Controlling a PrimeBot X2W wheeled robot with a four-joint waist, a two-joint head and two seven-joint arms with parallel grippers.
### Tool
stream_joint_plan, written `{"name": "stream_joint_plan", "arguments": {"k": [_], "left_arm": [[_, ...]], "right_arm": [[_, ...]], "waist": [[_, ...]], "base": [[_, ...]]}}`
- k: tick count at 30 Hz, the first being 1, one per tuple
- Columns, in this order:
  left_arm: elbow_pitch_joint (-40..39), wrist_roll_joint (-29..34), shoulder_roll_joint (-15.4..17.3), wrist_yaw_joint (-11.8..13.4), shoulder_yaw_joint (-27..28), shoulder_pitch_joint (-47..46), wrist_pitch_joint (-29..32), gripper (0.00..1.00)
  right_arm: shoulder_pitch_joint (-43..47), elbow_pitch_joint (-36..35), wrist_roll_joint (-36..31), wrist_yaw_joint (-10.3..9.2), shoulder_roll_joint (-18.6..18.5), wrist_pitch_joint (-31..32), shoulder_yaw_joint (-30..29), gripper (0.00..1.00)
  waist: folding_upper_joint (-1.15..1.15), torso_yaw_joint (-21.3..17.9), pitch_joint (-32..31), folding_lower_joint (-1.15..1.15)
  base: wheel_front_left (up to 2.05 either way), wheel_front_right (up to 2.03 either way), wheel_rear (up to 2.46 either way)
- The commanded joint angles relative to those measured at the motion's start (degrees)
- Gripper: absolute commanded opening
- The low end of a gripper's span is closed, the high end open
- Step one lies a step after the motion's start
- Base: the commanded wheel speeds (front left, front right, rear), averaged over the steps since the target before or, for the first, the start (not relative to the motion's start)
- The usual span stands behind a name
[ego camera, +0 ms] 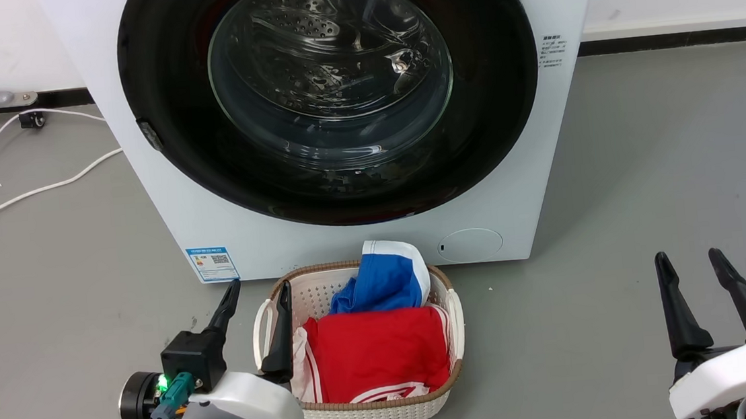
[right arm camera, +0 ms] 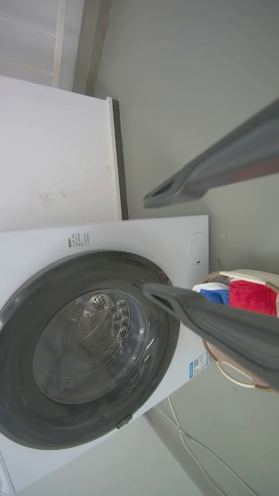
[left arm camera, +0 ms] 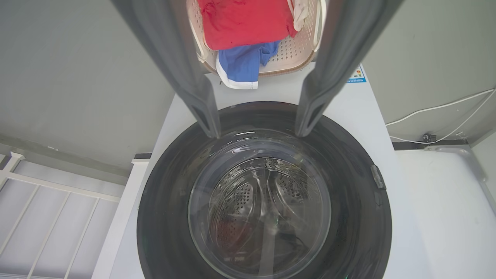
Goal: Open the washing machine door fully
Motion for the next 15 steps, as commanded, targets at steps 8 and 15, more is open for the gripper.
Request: {"name": "stream_joint_plan", "arguments": {"k": [8, 15], "left_arm": [[0.7, 4.0, 0.5, 0.7, 0.1, -1.3, -1.3, 1.0], [1.5, 5.2, -0.1, 0.3, 0.6, -1.4, -2.2, 1.0]], "right_arm": [[0.7, -1.3, -3.9, 0.12, 0.2, -0.1, -0.2, 1.0], [1.0, -1.7, -6.9, 0.13, 0.2, -0.6, -0.1, 1.0]], "waist": [[0.0, 0.1, 0.0, 0.0], [0.0, 0.4, 0.0, 0.0]], "base": [[0.0, 0.0, 0.0], [0.0, 0.0, 0.0]]}}
